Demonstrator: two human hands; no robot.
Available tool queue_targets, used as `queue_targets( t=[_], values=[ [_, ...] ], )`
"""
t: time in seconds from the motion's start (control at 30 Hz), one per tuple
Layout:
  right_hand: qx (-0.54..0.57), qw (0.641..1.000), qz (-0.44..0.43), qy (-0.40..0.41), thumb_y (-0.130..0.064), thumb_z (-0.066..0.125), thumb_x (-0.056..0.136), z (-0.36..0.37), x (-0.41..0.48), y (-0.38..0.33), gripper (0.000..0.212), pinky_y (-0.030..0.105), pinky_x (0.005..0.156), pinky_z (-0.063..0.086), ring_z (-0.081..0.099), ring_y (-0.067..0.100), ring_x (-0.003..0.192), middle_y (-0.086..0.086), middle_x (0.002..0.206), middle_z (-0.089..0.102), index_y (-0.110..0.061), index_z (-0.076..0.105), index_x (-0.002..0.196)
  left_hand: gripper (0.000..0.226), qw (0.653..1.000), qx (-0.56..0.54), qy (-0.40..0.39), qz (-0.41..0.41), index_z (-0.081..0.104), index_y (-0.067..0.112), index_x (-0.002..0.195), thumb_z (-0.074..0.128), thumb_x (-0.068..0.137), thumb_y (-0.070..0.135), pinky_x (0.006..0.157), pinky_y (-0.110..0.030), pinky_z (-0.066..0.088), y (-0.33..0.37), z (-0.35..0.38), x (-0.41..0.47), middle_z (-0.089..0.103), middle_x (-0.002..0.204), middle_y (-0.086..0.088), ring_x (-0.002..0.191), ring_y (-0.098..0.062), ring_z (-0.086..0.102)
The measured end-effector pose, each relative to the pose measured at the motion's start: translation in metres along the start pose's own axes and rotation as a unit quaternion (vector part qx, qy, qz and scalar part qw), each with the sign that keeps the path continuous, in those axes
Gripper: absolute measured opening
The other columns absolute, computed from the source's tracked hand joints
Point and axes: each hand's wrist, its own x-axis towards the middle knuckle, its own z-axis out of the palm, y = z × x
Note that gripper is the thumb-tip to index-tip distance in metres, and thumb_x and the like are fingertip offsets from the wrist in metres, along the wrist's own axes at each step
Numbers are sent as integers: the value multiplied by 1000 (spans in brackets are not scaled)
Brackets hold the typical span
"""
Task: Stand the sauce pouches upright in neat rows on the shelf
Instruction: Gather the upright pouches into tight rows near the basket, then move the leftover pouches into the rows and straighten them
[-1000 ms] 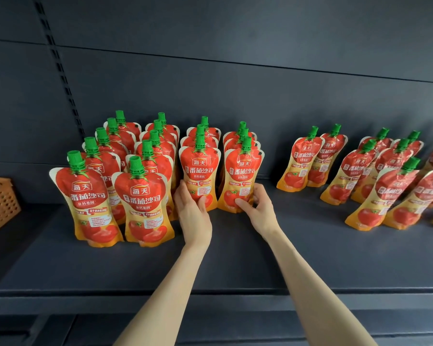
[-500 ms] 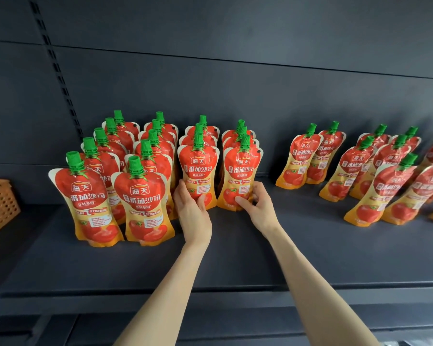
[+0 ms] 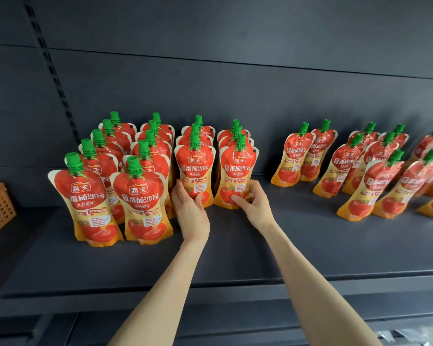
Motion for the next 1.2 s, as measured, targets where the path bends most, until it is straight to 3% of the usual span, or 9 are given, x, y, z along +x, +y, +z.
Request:
queue_targets(
  t=[0.47,0.6,0.7,0.8,0.9,1.07,1.2],
  values=[
    [-22,1000,2,13,-21,65,86,0,-1,-1,46,32,94,48,55,18,114,4,126,56,-12,44,126,60,1000,-9,-9,-11,21,6,145,51,94,19,109,-36,29,1,0,0,27,149,-16,139,-28,26],
    [-30,999,-5,30,-22,69,84,-3,-6,-2,49,17,84,47,55,13,108,-2,120,57,-14,45,127,65,1000,-9,-17,0,17,5,146,52,93,19,109,-36,29,3,-6,-6,24,151,-16,140,-28,24],
    [-57,995,-12,77,-22,68,84,-13,-15,-3,46,22,87,44,53,10,106,-5,119,56,-14,50,125,67,999,-21,-33,15,17,6,146,54,92,20,109,-35,27,5,-16,-21,23,152,-14,141,-27,24],
    [-76,990,-15,118,-18,63,88,-35,-29,-6,34,21,86,42,54,10,105,-1,119,61,-14,56,121,52,995,-60,-48,66,37,6,138,56,91,17,104,-36,37,8,-24,-37,40,142,-13,131,-27,41],
    [-95,984,-31,149,-16,60,90,-66,-46,-11,25,19,83,43,57,9,99,-1,110,65,-13,60,115,30,984,-88,-100,119,56,9,118,58,89,14,91,-35,50,26,-22,-47,58,119,-7,109,-22,57],
    [-112,970,-59,209,-14,59,90,-141,-64,-17,14,7,72,44,61,6,88,-4,96,66,-12,64,104,16,954,-116,-203,187,62,14,105,58,90,14,76,-18,49,85,3,-68,63,96,7,86,-8,60],
    [-104,961,-78,243,-9,60,89,-212,-71,-13,11,5,65,44,59,-8,73,-14,82,65,-19,64,92,12,934,-134,-247,221,62,18,101,58,90,18,71,-7,45,129,47,-93,64,91,12,83,-1,61]
  ],
)
